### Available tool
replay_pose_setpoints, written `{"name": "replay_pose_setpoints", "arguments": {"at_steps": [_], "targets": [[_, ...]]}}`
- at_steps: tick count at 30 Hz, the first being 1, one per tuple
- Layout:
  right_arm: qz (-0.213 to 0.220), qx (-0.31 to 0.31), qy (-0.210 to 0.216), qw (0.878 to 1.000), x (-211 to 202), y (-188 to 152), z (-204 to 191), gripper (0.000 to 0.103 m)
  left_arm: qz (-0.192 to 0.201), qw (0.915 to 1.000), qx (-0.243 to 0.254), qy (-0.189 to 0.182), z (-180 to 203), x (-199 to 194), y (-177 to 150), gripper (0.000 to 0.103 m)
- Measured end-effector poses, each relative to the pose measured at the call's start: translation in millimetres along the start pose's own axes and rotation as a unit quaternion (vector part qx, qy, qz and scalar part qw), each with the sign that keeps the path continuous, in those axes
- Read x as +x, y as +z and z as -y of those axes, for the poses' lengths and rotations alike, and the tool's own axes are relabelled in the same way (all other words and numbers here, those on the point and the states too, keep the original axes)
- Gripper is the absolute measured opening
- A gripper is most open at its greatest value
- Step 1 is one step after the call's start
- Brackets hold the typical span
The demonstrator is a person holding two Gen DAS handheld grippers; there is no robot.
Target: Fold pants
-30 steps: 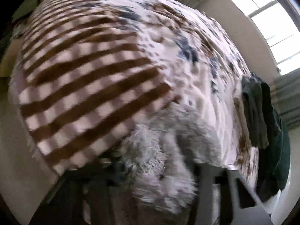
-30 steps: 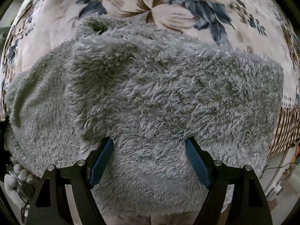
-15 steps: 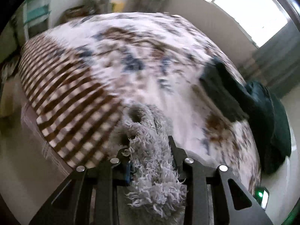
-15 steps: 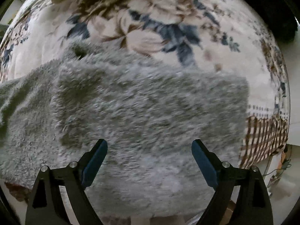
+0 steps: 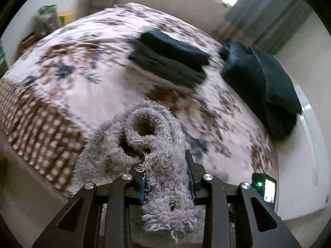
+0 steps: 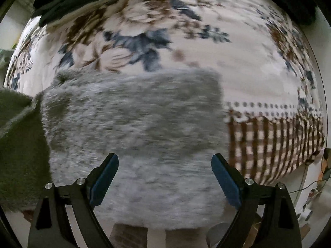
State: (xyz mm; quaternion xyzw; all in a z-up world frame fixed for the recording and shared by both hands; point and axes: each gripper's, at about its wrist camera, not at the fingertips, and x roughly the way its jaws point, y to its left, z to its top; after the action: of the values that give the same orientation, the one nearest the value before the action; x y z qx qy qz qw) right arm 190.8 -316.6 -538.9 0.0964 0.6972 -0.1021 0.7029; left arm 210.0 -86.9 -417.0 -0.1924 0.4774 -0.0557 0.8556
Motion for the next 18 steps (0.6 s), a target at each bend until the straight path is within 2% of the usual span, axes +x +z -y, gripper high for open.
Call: {"name": "replay_pose_setpoints", "arguments": {"at_steps": [5,9,13,16,18], "targets": [[-0.001,0.037,-0.004,0.999,0,-8,66,0.093,-0.035,0.9978,0.051,-0.024,72,33,-23,0.026],[0.001,0.077,-0.022,0.997,3,-18,129,0.093,-0.076,0.9914,0.1,-0.036,129,77,-51,0.026],[-0.003,0.115,-0.039,0.993,12,-27,184,0.093,-0.114,0.9832,0.139,-0.031,168,119,-80,0.026],[-0.001,0.136,-0.028,0.99,18,-31,213,0.093,-0.143,0.9768,0.158,-0.025,185,146,-101,0.026],[0.001,0.144,-0.037,0.989,22,-33,229,0.093,-0.155,0.9726,0.172,-0.019,194,157,-114,0.026]]}}
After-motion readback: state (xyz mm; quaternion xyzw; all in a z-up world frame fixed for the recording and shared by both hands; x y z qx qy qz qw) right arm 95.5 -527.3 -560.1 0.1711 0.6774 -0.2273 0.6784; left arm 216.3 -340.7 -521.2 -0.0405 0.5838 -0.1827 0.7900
